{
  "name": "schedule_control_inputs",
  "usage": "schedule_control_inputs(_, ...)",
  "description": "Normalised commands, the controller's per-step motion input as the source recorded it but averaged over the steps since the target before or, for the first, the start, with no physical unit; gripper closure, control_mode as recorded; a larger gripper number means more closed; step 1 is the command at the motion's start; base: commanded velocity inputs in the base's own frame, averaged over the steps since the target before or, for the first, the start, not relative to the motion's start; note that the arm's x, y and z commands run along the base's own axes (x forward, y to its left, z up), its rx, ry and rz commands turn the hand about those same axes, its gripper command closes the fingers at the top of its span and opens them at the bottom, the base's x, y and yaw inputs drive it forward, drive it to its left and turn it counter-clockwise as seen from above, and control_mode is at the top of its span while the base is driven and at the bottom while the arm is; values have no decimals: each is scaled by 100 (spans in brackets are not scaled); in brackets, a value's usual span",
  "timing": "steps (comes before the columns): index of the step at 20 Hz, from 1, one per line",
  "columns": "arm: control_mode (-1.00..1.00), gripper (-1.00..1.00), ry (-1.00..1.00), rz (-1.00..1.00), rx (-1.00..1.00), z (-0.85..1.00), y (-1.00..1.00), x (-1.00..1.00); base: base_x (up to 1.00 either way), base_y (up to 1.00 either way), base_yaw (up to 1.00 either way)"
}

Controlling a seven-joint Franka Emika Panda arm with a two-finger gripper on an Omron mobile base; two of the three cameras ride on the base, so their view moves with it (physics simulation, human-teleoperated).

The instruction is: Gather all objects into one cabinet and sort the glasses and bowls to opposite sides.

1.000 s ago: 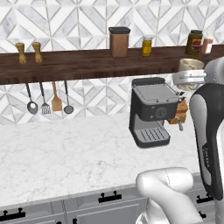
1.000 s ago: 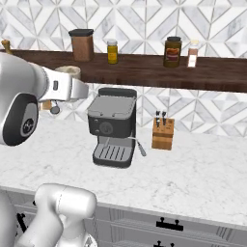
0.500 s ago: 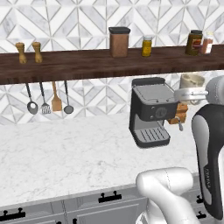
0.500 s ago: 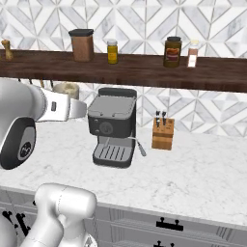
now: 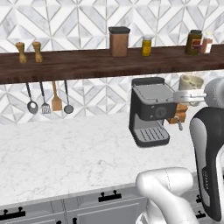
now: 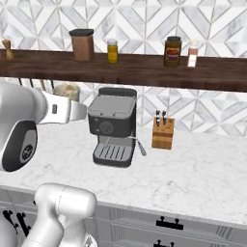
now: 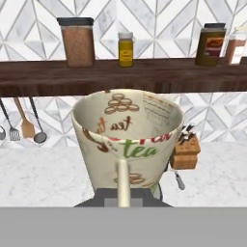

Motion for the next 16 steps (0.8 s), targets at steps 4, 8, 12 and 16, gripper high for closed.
schedule_control_inputs(4,100,100,0,0,0,0,0,0,-93,0,5)
schedule_control_inputs(8,100,100,0,0,0,0,0,0,-100,27,34)
schedule_control_inputs(12,100,100,0,0,0,0,0,0,-86,63,71)
schedule_control_inputs(16,100,100,0,0,0,0,0,0,-64,63,80)
